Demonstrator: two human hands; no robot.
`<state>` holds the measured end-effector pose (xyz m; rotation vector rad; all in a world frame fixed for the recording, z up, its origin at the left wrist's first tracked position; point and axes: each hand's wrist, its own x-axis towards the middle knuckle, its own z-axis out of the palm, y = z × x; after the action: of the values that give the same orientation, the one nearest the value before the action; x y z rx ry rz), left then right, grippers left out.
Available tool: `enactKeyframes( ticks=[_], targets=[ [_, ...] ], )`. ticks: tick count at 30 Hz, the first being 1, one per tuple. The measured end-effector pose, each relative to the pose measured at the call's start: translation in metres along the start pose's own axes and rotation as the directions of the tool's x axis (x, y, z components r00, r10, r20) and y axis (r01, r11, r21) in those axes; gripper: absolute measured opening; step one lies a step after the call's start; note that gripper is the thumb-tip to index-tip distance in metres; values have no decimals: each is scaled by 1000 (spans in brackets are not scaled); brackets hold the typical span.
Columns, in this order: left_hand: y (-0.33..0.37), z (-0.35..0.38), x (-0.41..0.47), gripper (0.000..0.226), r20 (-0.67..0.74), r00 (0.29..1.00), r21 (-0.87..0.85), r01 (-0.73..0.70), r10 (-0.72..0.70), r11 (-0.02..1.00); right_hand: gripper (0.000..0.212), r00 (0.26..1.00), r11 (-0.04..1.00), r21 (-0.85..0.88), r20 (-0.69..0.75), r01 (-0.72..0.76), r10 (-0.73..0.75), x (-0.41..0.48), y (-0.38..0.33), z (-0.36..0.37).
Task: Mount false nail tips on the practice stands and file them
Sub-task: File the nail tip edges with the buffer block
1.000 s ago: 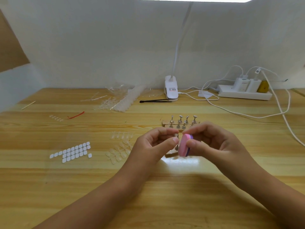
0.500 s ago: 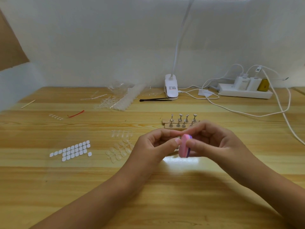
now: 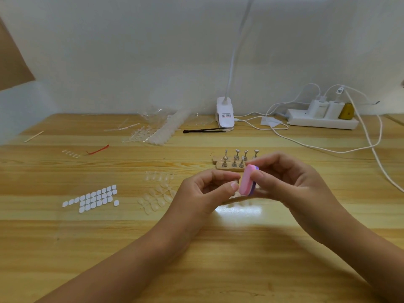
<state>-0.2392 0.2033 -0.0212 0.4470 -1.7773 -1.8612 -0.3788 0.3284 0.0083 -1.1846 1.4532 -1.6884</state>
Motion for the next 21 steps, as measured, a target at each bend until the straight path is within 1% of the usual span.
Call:
enactKeyframes(
  ticks=[2, 3, 6, 7, 8, 10, 11, 12, 15, 16, 19, 21],
  targets=[
    [-1, 0, 0, 25, -10, 1000, -15, 5, -5, 1000, 24, 995, 998, -41, 91, -47, 51, 0, 0, 1],
    [-1, 0, 1, 24, -21, 1000, -17, 11, -11, 1000, 23, 994, 997, -51, 99, -50, 55, -1, 1, 2],
    [-3, -1, 1, 24, -25, 1000, -3, 14, -14, 1000, 24, 999, 1000, 7, -35, 7, -6, 0, 3, 4],
    [-3, -1, 1, 23, -24, 1000, -3, 10, -10, 1000, 24, 999, 1000, 19, -52, 13, -12, 0, 4, 4],
    [-3, -1, 1, 23, -24, 1000, -10, 5, -5, 1000, 24, 999, 1000, 29, -34, 6, -5, -1, 4, 4],
    [-4, 0, 1, 22, -39, 999, -32, 6, -8, 999, 23, 999, 999, 31, 47, -27, 25, -2, 6, 6],
    [-5, 0, 1, 22, -49, 999, -41, 11, -13, 999, 24, 998, 999, 31, 58, -30, 28, -2, 7, 7],
    [-5, 0, 2, 22, -58, 998, -48, 15, -18, 999, 25, 999, 999, 43, 39, -21, 19, -3, 7, 9],
    [-5, 0, 2, 21, -73, 997, -64, 10, -14, 998, 27, 996, 996, 84, -88, 34, -27, -3, 8, 8],
    [-5, 0, 2, 21, -73, 997, -73, 7, -13, 997, 26, 995, 995, 90, -101, 38, -29, -3, 8, 8],
    [-5, 2, 1, 21, -78, 997, -102, 19, -27, 995, 26, 1000, 997, 78, -25, -2, 4, -5, 12, 13],
    [-5, 2, 2, 18, -85, 996, -121, 23, -33, 992, 30, 1000, 997, 82, -17, -14, 16, -5, 14, 15]
  ],
)
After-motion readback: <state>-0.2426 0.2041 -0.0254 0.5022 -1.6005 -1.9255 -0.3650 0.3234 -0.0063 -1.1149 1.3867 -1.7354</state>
